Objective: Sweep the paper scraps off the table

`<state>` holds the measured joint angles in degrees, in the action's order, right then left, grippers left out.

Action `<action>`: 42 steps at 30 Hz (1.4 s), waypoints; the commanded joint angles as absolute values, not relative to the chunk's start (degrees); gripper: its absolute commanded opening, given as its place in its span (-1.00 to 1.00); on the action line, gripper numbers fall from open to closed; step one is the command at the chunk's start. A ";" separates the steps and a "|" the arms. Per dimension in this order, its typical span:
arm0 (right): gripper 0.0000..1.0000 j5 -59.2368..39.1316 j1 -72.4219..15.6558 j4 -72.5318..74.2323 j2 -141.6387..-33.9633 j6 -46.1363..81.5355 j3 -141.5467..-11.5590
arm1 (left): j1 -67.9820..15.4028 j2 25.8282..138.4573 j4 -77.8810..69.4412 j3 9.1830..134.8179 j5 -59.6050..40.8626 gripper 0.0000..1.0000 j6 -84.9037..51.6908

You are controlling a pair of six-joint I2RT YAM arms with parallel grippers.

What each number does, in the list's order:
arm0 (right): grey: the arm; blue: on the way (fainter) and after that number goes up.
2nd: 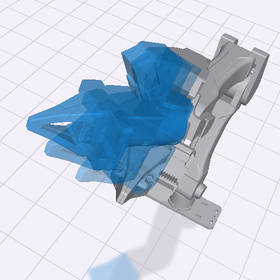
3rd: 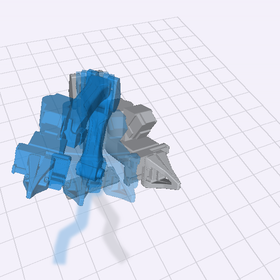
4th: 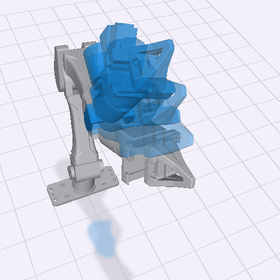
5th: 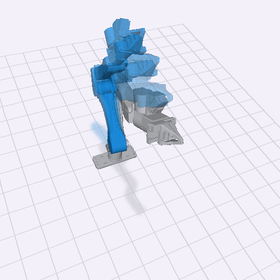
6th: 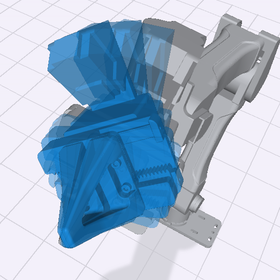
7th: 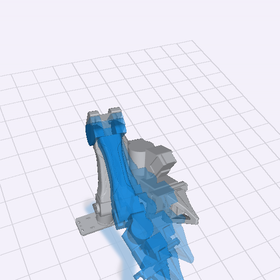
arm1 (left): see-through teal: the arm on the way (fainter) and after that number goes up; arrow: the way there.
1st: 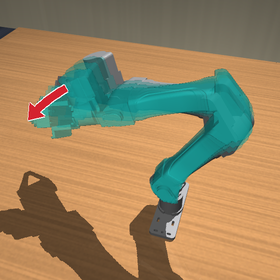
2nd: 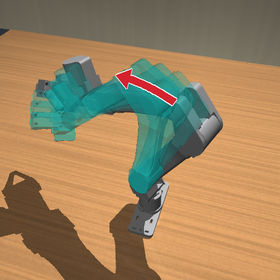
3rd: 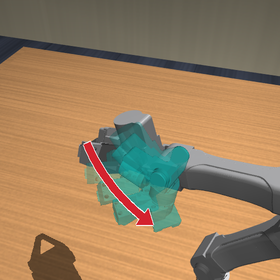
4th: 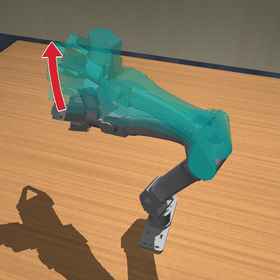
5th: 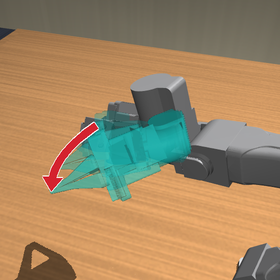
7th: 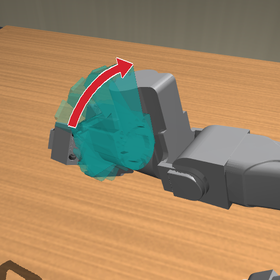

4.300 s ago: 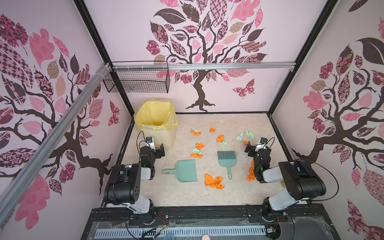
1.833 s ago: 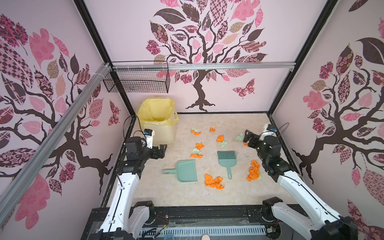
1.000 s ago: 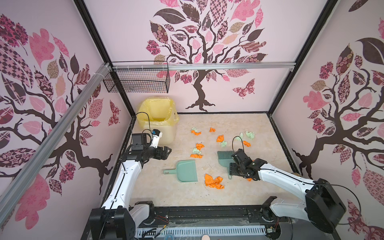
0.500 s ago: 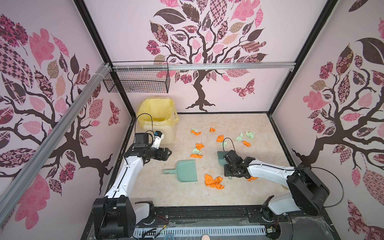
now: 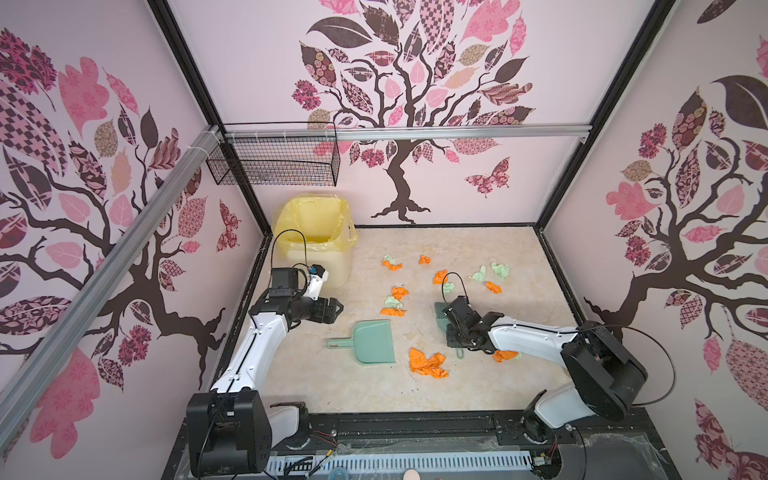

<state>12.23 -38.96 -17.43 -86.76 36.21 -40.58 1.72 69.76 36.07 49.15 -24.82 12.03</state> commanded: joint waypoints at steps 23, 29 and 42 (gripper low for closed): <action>-0.58 12.36 -39.40 -41.61 -66.64 28.84 -55.12 | -17.26 80.72 43.51 69.66 -42.05 0.71 5.94; -0.59 12.26 -39.38 -41.45 -64.86 27.78 -59.51 | -18.00 88.02 29.02 70.35 -57.56 0.68 -13.87; -0.59 10.31 -39.38 -36.26 -68.99 29.15 -62.63 | -25.14 91.21 18.54 72.71 -46.69 0.60 -23.61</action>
